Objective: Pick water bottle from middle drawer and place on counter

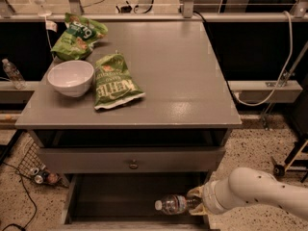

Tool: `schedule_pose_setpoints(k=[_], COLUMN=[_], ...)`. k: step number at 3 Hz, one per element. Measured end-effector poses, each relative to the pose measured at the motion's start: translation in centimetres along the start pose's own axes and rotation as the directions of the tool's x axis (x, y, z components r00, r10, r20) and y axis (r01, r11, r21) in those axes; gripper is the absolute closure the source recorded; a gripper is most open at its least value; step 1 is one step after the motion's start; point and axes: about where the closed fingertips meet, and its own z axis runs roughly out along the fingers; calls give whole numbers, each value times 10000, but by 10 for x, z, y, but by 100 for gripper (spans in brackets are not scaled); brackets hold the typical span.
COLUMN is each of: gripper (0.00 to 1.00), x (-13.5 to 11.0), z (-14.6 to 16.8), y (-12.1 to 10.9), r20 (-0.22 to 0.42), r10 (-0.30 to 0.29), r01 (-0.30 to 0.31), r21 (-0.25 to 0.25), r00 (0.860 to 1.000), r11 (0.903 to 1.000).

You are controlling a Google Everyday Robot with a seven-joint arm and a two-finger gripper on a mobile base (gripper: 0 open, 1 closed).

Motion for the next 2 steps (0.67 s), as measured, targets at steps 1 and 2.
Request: schedule_pose_setpoints(k=[1, 2], gripper=[100, 100], x=[-15, -37], z=[-9, -31], y=[-5, -11], r20=[254, 369], r10=[-278, -608], r01=[276, 595], r21=[69, 359], r00=[9993, 9975], r11=[9996, 9976])
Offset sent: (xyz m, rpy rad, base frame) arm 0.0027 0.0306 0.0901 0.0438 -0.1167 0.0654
